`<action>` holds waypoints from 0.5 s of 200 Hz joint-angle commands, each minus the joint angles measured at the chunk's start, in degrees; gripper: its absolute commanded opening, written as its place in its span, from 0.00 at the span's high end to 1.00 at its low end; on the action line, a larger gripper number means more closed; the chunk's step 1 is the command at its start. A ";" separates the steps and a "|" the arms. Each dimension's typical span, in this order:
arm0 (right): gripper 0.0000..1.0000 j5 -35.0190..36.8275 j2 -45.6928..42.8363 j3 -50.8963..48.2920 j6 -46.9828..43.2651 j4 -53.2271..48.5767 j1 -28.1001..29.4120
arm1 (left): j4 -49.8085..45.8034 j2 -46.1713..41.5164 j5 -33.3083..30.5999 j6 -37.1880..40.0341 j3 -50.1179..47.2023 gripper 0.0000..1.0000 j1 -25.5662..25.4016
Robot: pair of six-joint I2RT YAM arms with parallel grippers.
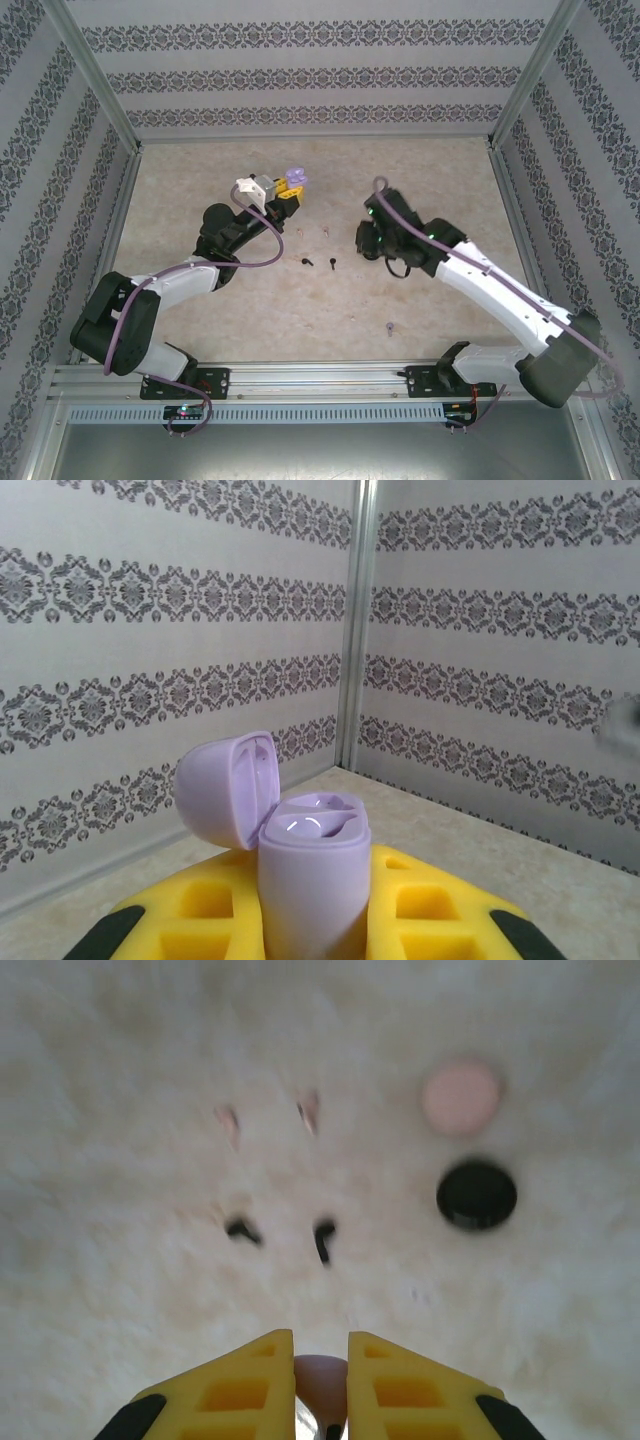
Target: Insert the wireless bluetooth earbuds into the charging case
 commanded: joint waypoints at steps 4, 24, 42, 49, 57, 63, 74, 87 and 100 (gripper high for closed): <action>0.85 -1.64 0.27 8.16 -8.56 2.53 -2.54 | -1.85 -1.20 3.28 4.46 2.32 1.00 -1.58; 0.84 -2.91 1.80 13.15 -11.37 5.08 -3.72 | -2.25 -0.99 3.18 7.81 2.52 1.00 -2.54; 0.84 -4.27 3.26 16.69 -13.33 7.31 -4.16 | -1.24 -0.52 2.24 10.05 2.76 1.00 -3.50; 0.85 -4.96 3.72 17.62 -14.15 8.34 -4.15 | -0.58 -0.38 1.36 11.08 2.79 1.00 -4.01; 0.85 -5.80 4.24 18.51 -14.90 9.46 -4.21 | 0.16 -0.07 0.46 12.24 2.97 1.00 -4.58; 0.85 -6.47 4.63 19.06 -15.48 10.11 -4.25 | 0.52 0.11 -0.17 13.17 3.04 1.00 -5.08; 0.85 -8.05 5.01 19.49 -16.69 11.75 -4.24 | 0.69 0.42 -1.27 15.31 3.41 1.00 -6.07; 0.84 -9.59 4.99 19.05 -17.94 14.03 -4.12 | 0.51 0.63 -1.94 17.85 3.93 1.00 -6.94; 0.84 -11.50 4.60 17.92 -19.08 16.39 -4.14 | 0.60 0.61 -1.88 18.90 4.33 1.00 -7.33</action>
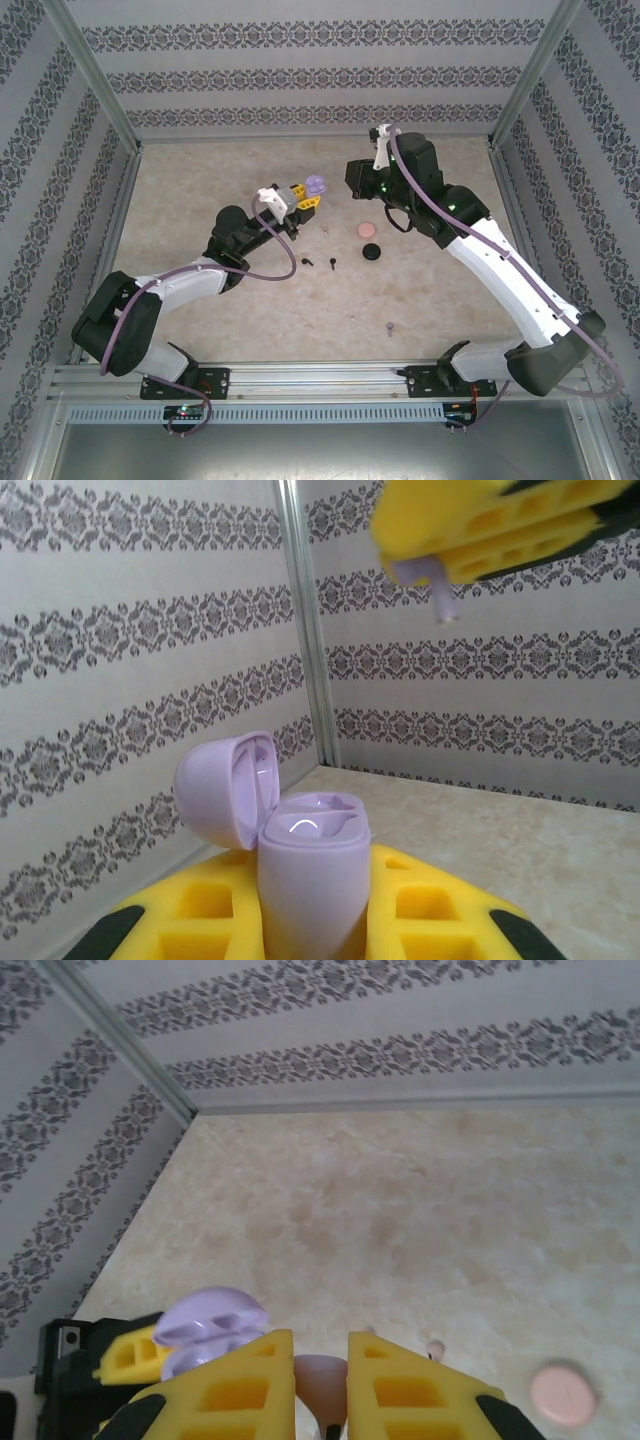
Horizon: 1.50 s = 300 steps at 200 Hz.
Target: Insert the wireless bluetooth earbuds into the charging case
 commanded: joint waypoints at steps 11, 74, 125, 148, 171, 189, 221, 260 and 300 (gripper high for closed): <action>0.84 -6.22 -0.90 -1.40 -5.23 7.62 -0.07 | 2.45 0.10 -0.81 5.81 2.82 1.00 -1.36; 0.84 -10.25 -4.85 -8.21 -9.78 14.70 1.00 | 2.46 0.57 4.25 3.84 4.42 1.00 -1.30; 0.84 -11.40 -4.69 -10.15 -9.06 17.07 1.58 | 2.26 0.52 5.94 2.29 4.81 1.00 -1.33; 0.84 -11.69 -4.03 -10.05 -8.91 17.41 2.22 | 2.30 0.42 6.10 1.86 4.91 1.00 -1.28; 0.84 -11.90 -3.60 -10.24 -8.82 17.80 2.93 | 2.37 0.60 6.24 1.45 5.11 1.00 -1.31; 0.85 -11.81 -3.26 -10.48 -8.67 17.91 3.30 | 2.52 0.51 6.33 1.41 5.22 1.00 -1.32; 0.85 -11.55 -2.76 -10.91 -8.60 18.07 3.44 | 2.76 0.32 6.37 1.12 5.19 1.00 -1.34; 0.85 -11.14 -2.46 -11.55 -8.63 17.98 3.32 | 3.18 -0.14 6.60 0.75 5.09 1.00 -1.34; 0.86 -10.21 -2.24 -12.59 -8.81 18.01 3.01 | 3.40 -0.32 6.94 0.62 5.09 1.00 -1.30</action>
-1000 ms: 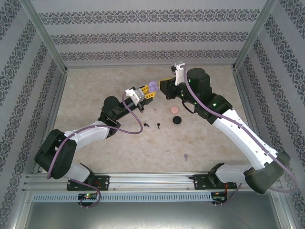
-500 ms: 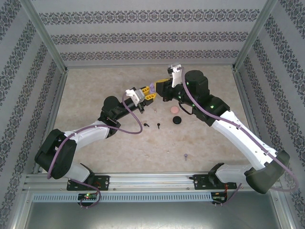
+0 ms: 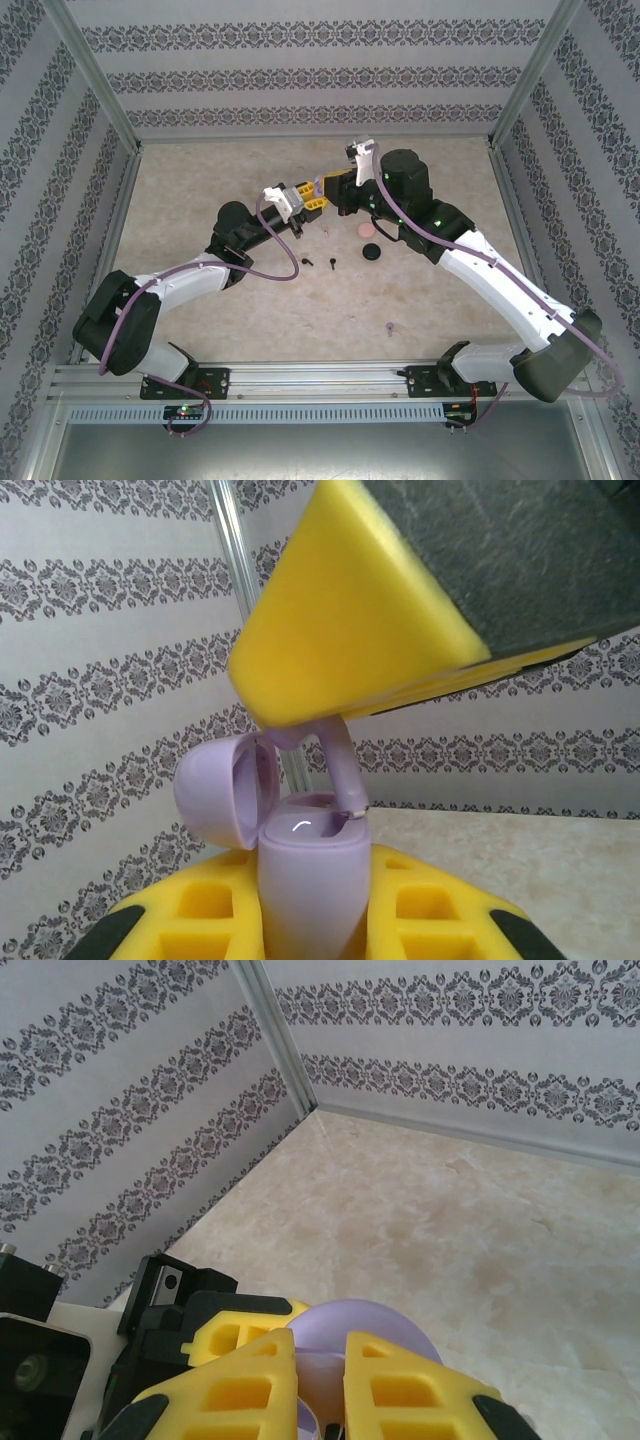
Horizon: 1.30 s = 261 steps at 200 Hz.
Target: Insert the wireless bluetooth earbuds into the charging case
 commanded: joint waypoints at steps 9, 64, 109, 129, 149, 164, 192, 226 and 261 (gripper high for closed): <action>0.86 0.99 0.24 -1.55 -0.99 1.27 0.03 | 3.29 -0.63 1.47 -1.08 1.89 1.00 -0.51; 0.86 2.41 0.42 -2.25 -1.98 1.26 -0.35 | 3.07 -0.78 2.08 -0.93 1.90 1.00 -0.57; 0.87 2.02 0.33 -2.51 -4.05 1.07 -0.17 | 2.98 -0.89 1.88 -0.84 1.93 1.00 -0.57; 0.87 0.66 0.31 -2.91 -6.68 0.73 0.86 | 2.98 -0.87 1.74 -0.86 1.97 1.00 -0.55; 0.88 -0.76 0.24 -3.64 -9.13 0.25 2.15 | 2.98 -0.74 1.53 -0.84 1.98 1.00 -0.49; 0.88 -1.53 0.24 -4.47 -10.24 0.07 2.91 | 2.98 -0.77 1.47 -0.84 2.03 1.00 -0.52; 0.88 -0.49 -0.03 -5.42 -10.59 -0.01 3.51 | 2.98 -0.57 1.39 -1.00 2.08 1.00 -0.52; 0.67 1.79 -0.34 -4.69 -8.47 -0.43 2.89 | 2.89 -0.24 1.39 -1.24 2.29 1.00 -0.51; 0.41 1.30 -3.29 -1.90 -0.98 -0.28 -0.30 | 2.86 0.26 0.75 -1.19 2.13 1.00 -0.52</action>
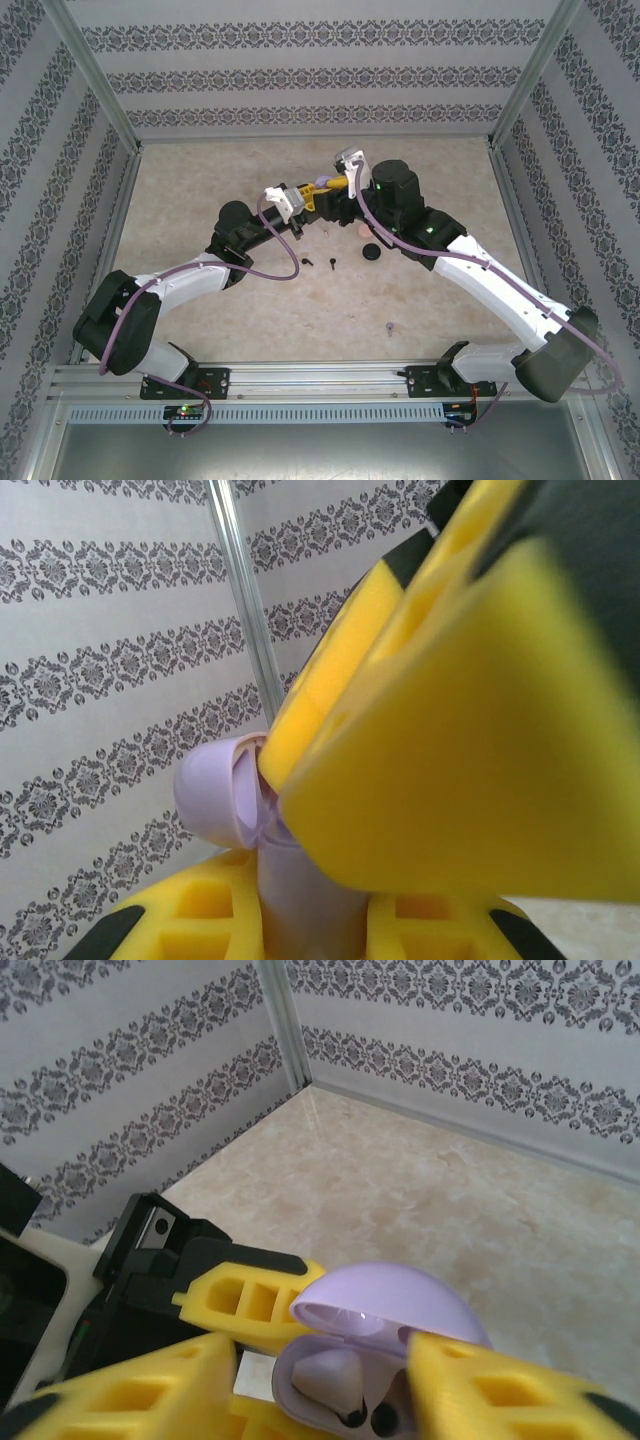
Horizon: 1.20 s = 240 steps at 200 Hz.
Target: Insert the wireless bluetooth earbuds into the charging case
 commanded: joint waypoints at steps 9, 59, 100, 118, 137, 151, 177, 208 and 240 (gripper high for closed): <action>0.39 -0.64 -4.10 2.31 7.77 -1.79 -3.16 | 4.37 0.47 0.30 -0.65 1.94 1.00 -0.54; 0.35 1.68 -11.47 0.13 20.97 -11.63 -11.01 | 6.02 1.70 -1.50 -0.63 0.72 1.00 -0.50; 0.37 8.58 -13.85 -9.85 29.06 -26.99 -13.22 | 7.84 3.25 -2.65 -1.75 -0.06 1.00 -0.40; 0.39 8.81 -14.24 -16.56 33.29 -31.13 -12.54 | 8.52 3.49 -2.79 -2.34 -0.38 1.00 -0.40; 0.41 10.57 -15.05 -22.62 38.47 -34.83 -9.77 | 9.29 3.92 -2.81 -2.64 -0.49 1.00 -0.40; 0.41 12.34 -15.95 -26.27 42.84 -36.53 -7.32 | 10.02 4.61 -2.45 -3.14 -0.27 1.00 -0.40; 0.43 14.33 -17.23 -30.68 48.16 -38.00 -2.81 | 10.86 5.35 -2.13 -3.75 -0.02 1.00 -0.41; 0.47 14.08 -16.25 -33.96 50.18 -38.91 2.22 | 11.40 5.55 -1.95 -3.88 -0.24 1.00 -0.44; 0.51 14.14 -13.35 -36.02 50.77 -38.25 6.00 | 11.46 5.25 -1.87 -3.88 -0.53 1.00 -0.40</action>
